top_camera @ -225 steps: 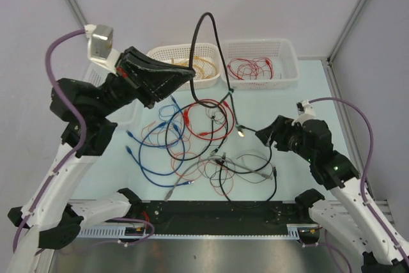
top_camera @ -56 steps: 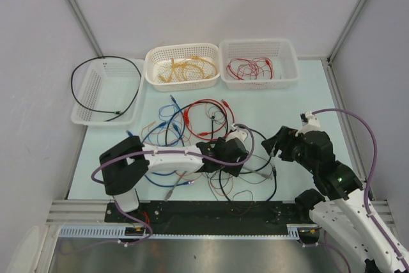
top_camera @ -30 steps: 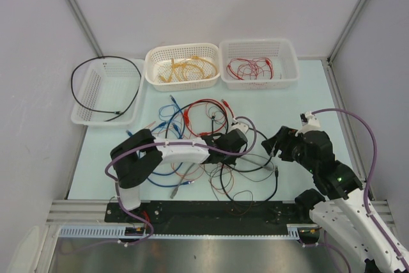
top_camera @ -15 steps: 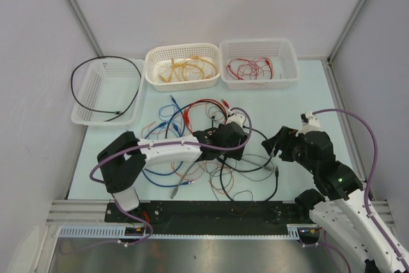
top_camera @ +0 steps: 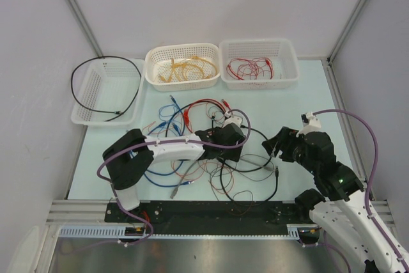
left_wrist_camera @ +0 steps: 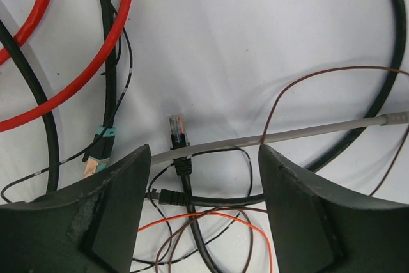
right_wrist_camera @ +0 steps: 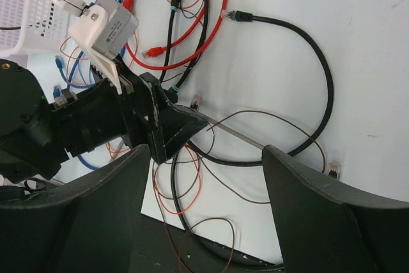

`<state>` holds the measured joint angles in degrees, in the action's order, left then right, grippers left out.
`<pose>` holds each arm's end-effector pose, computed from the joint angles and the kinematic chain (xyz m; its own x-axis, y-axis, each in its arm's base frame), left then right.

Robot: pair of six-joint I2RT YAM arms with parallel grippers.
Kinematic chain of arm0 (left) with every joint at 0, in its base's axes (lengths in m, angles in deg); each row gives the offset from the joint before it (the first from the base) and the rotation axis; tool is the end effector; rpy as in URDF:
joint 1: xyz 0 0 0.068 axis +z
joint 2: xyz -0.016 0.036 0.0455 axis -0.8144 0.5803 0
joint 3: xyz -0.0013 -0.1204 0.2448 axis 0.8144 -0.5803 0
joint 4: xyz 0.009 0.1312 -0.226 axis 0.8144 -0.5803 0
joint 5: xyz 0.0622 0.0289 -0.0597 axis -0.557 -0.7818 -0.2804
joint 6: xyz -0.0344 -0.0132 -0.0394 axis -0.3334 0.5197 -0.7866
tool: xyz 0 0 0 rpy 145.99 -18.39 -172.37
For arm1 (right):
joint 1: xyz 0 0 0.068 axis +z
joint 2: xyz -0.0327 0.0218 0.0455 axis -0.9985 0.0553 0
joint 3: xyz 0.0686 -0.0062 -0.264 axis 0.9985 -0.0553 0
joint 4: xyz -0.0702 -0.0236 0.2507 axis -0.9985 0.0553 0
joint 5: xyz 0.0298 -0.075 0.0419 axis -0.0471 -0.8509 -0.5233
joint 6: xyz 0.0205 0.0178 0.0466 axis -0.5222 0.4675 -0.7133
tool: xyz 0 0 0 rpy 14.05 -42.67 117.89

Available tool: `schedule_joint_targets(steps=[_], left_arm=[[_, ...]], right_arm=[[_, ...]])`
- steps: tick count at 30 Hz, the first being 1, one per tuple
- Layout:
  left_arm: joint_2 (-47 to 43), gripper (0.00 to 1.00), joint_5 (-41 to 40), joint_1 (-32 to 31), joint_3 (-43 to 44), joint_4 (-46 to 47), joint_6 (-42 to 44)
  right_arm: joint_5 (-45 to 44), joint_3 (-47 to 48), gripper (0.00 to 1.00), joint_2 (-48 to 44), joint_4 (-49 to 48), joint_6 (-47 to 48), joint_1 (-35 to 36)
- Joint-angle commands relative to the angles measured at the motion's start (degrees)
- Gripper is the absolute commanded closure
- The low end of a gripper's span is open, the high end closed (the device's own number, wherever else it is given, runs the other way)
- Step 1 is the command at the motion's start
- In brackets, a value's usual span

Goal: Untangle the cables

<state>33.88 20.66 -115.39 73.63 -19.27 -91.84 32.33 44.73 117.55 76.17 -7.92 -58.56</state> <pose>0.1879 -0.3190 0.1828 -0.7572 0.2423 -0.6065 0.4224 0.8900 -0.1718 0.1022 0.0543 0.2875 -0.5971 0.3280 -0.7320 -0.1471 0.8524 0.5018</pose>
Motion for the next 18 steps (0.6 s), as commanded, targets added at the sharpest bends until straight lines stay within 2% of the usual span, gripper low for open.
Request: schedule_joint_targets(steps=[1,5,8,14,18], left_arm=[[-0.13,0.30,0.15,0.65,-1.86,-0.05,-1.14],[-0.57,0.48,0.77,0.66,-3.10,1.44,-1.23],[-0.57,0.65,1.12,0.66,-3.27,2.06,-0.79],[-1.53,0.86,0.68,0.66,-2.92,2.15,-0.08],[-6.36,1.00,-1.68,0.66,-1.35,0.31,1.14]], right_arm=[[-0.39,1.99,0.24,0.05,-0.10,0.77,-0.23],[-0.39,1.99,0.24,0.49,-0.19,0.86,-0.15],[-0.39,1.99,0.24,0.58,-0.28,0.86,-0.15],[-0.39,1.99,0.24,0.14,-0.01,0.68,-0.15],[-0.39,1.99,0.24,-0.04,-0.10,0.68,-0.15]])
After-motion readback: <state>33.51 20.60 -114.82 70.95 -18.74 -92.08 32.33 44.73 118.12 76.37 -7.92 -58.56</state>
